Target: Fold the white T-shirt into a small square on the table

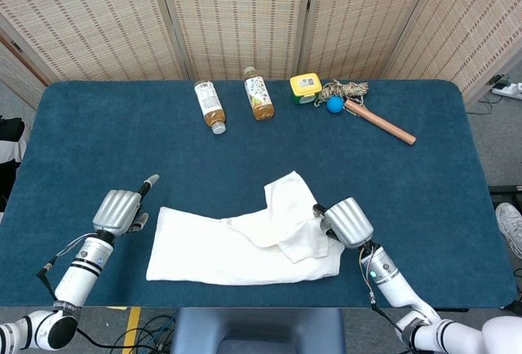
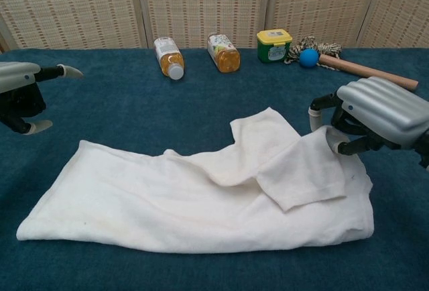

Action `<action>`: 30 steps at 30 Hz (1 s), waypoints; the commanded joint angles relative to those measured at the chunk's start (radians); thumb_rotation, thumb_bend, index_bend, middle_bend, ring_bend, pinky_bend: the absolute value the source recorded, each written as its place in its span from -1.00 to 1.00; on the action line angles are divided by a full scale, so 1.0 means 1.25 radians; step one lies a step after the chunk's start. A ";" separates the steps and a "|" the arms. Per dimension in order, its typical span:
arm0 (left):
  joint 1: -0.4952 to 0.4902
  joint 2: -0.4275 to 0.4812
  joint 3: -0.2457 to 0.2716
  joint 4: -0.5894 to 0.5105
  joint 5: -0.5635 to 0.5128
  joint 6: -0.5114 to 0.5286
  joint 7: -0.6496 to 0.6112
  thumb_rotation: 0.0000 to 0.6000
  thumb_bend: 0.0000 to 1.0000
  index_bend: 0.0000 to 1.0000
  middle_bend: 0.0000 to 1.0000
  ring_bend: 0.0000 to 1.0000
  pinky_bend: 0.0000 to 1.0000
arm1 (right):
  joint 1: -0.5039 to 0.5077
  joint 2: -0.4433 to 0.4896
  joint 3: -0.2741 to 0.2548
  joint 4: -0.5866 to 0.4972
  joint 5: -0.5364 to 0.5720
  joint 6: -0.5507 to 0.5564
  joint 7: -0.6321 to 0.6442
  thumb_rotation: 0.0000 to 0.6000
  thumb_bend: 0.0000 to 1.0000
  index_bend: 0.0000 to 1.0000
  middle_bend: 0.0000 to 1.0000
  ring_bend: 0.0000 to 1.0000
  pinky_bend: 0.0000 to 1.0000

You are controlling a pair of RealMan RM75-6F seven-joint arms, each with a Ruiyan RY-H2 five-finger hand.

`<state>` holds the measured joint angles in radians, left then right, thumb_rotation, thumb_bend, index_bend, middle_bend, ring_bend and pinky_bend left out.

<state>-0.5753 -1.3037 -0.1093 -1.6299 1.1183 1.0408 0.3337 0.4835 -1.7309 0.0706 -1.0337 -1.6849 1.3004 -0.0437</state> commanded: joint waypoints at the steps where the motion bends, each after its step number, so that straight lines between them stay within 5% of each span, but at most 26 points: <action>1: 0.002 0.003 0.000 -0.005 0.000 0.004 -0.001 1.00 -0.14 -0.99 0.87 0.70 0.92 | 0.013 -0.028 0.009 0.038 0.020 -0.017 0.021 1.00 0.25 0.60 0.99 0.98 1.00; 11: 0.011 0.012 0.003 -0.014 0.001 0.013 -0.008 1.00 -0.16 -0.99 0.87 0.70 0.92 | 0.032 -0.079 0.022 0.117 0.082 -0.081 0.040 1.00 0.23 0.59 0.97 0.98 1.00; 21: 0.018 0.014 0.004 -0.012 0.003 0.019 -0.016 1.00 -0.17 -0.99 0.87 0.70 0.92 | 0.040 -0.069 0.056 0.078 0.167 -0.149 -0.003 1.00 -0.21 -0.39 0.90 0.96 1.00; 30: 0.019 0.017 0.001 -0.012 -0.002 0.020 -0.019 1.00 -0.17 -0.99 0.87 0.70 0.92 | 0.053 -0.055 0.067 0.057 0.183 -0.154 0.019 1.00 -0.36 -0.57 0.89 0.96 1.00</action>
<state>-0.5511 -1.2824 -0.1085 -1.6447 1.1161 1.0655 0.3106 0.5491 -1.8039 0.1558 -0.9569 -1.4531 1.1019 -0.0304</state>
